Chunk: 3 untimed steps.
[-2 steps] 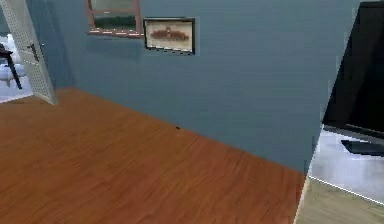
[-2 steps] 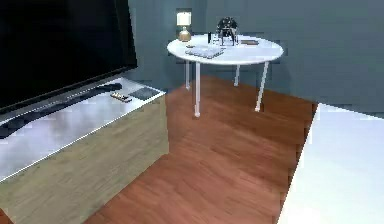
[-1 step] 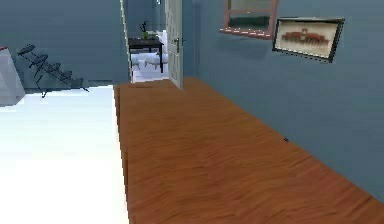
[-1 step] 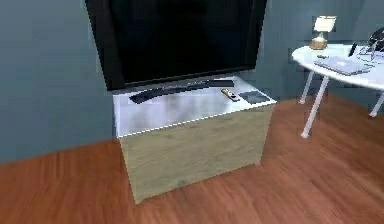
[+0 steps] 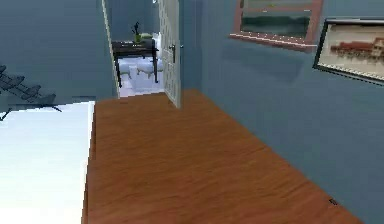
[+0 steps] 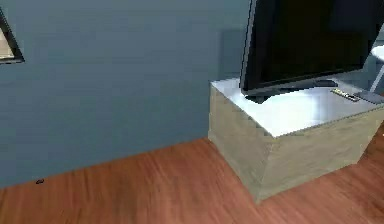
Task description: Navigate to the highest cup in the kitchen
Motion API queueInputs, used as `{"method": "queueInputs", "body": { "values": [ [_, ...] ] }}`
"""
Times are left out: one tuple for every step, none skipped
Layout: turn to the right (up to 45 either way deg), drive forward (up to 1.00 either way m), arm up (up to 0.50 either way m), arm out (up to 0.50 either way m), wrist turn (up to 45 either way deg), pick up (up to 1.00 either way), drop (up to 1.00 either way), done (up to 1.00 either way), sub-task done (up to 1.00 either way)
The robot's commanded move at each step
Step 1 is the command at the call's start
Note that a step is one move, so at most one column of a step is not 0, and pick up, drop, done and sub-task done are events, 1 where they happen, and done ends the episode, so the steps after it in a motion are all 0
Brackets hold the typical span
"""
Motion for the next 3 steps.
{"method": "queueInputs", "body": {
  "values": [
    [-39.0,0.00,0.00,0.00,0.0,0.00,0.00,0.00,0.00],
    [0.0,0.05,0.00,0.00,0.0,0.00,0.00,0.00,0.00],
    [-39.0,0.00,0.00,0.00,0.0,0.00,0.00,0.00,0.00]
  ]
}}
